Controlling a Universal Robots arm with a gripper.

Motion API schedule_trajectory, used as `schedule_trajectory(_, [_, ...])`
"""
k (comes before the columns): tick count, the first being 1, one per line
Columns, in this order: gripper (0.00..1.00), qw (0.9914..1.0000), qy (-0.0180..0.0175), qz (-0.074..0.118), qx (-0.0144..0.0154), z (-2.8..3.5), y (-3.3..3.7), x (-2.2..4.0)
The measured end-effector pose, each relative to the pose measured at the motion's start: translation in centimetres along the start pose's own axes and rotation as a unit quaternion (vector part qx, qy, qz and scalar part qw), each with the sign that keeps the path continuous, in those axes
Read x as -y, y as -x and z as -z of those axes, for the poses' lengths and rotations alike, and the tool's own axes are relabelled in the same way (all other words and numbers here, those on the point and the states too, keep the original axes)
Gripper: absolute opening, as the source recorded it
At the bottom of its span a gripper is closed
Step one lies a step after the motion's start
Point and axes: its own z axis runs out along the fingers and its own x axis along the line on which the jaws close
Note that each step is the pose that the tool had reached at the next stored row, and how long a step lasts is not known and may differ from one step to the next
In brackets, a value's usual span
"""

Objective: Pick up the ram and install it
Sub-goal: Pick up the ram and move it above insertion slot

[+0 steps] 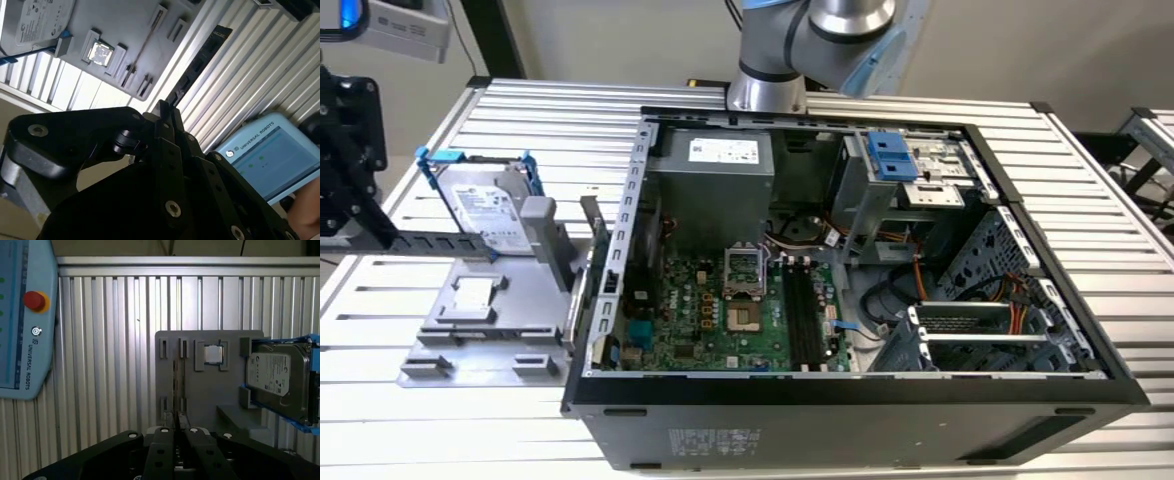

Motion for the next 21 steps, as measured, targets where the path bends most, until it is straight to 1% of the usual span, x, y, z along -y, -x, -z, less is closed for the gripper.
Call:
schedule_trajectory(5, [0.0, 1.0, 0.0012, 0.0, 0.0, 0.04, 0.04, 1.92])
schedule_trajectory(15, [0.0, 0.99999, 0.0046, 0.0, -0.0001, 0.11, 0.14, 6.06])
schedule_trajectory(19, [0.0, 0.99998, 0.0052, 0.002, -0.0001, 0.15, 0.17, 7.68])
schedule_trajectory(21, [0.0, 0.99998, 0.0052, 0.005, 0.0, 0.15, 0.19, 8.31])
